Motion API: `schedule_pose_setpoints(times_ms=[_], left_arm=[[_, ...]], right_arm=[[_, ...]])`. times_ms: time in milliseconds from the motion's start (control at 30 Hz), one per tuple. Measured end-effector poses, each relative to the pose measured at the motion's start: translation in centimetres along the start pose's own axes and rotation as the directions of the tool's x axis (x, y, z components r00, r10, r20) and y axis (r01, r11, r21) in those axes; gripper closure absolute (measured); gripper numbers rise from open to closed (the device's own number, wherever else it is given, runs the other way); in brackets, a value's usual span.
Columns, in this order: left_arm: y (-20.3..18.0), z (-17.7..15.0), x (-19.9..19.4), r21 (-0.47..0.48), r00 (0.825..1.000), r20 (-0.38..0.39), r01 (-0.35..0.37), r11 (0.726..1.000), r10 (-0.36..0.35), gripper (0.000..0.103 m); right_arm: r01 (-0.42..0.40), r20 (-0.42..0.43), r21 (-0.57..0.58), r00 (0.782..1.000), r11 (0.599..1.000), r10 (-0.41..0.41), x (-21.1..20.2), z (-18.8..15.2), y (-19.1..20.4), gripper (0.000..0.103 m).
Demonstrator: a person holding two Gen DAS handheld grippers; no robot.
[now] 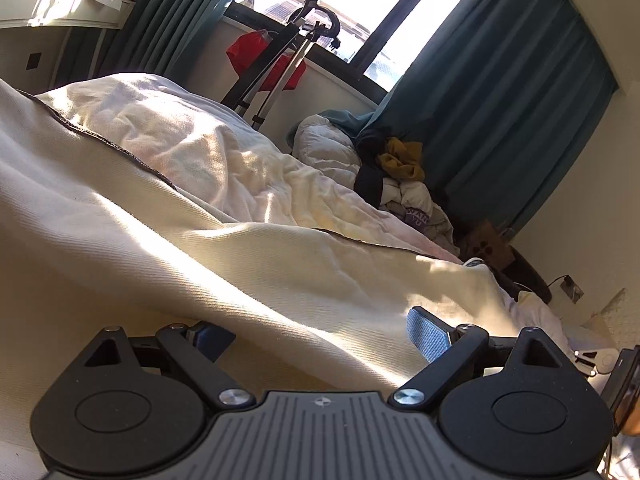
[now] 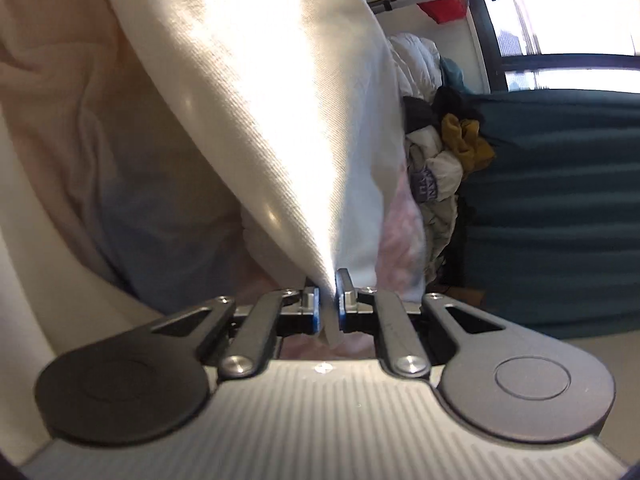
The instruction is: Fold clothes
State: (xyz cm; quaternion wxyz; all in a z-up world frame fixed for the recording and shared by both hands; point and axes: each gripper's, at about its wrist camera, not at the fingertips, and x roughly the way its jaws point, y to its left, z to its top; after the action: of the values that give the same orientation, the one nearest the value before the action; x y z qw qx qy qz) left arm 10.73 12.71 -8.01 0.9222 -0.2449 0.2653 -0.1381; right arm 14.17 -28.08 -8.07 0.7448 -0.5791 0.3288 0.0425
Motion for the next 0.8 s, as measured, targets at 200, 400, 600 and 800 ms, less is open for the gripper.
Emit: schedule_pose_setpoints(times_ms=[200, 400, 600, 800], left_arm=[[-0.6, -0.6, 0.0, 0.026, 1.000, -0.009, -0.001, 1.000, 0.001, 0.010], [-0.9, -1.1, 0.2, 0.042, 1.000, -0.022, -0.017, 0.999, 0.017, 0.010], [-1.2, -1.3, -0.3, 0.015, 1.000, -0.028, -0.011, 1.000, 0.012, 0.010], [-1.7, -1.6, -0.2, 0.008, 0.999, -0.048, 0.000, 1.000, 0.000, 0.010]], right_arm=[[-0.081, 0.011, 0.481, 0.996, 0.873, 0.087, -2.0, -0.9, -1.4, 0.089], [-0.344, 0.325, 0.933, 0.931, 0.102, 0.167, -4.8, -7.3, -6.0, 0.061], [-0.155, 0.319, 0.734, 0.938, -0.661, 0.135, -0.2, -14.2, -5.3, 0.048], [-0.043, 0.381, 0.374, 0.918, -0.927, 0.111, 6.7, -17.9, -1.6, 0.048]])
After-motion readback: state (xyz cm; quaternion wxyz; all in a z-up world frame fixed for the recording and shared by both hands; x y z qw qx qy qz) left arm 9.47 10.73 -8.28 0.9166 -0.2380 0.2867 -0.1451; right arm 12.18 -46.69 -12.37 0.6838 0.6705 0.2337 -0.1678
